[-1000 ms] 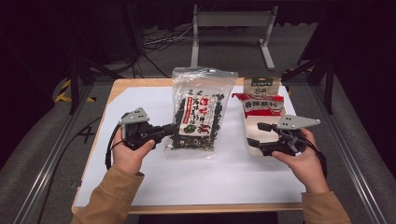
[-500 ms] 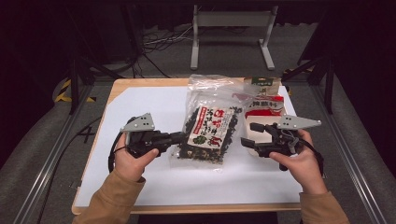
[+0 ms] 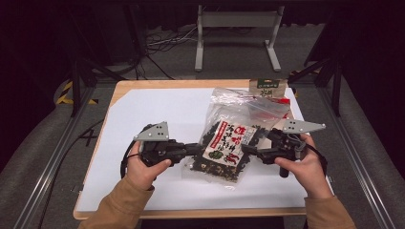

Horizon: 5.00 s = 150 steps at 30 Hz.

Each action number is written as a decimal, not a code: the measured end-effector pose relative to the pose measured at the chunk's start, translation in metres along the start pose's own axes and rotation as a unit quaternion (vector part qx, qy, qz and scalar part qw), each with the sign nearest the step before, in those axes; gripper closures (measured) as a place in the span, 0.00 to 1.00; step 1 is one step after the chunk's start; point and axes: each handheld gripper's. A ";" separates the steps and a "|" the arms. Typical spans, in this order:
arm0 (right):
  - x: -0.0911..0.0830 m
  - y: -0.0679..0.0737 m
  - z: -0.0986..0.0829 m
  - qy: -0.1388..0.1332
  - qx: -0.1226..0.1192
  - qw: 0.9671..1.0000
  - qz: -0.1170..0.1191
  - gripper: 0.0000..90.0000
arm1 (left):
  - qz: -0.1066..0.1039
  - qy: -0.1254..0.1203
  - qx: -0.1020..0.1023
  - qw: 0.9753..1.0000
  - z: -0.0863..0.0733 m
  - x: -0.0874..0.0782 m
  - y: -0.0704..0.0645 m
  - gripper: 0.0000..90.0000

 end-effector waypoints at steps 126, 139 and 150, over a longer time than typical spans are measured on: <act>-0.091 -0.066 0.077 0.094 -0.096 0.975 -0.179 0.85 | 0.168 0.040 -0.049 0.984 -0.032 -0.065 0.056 0.29; -0.084 -0.070 0.064 0.105 -0.095 0.971 -0.194 0.85 | 0.169 0.041 -0.048 0.984 -0.033 -0.065 0.057 0.28; -0.078 -0.075 0.048 0.111 -0.089 0.970 -0.196 0.85 | 0.167 0.044 -0.054 0.983 -0.034 -0.065 0.058 0.28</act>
Point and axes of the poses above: each handheld gripper's, and its own axes: x roughly forward along the jaws, z roughly out of its top, y roughly to its left, and after that the axes turned 3 degrees about -y, right-handed
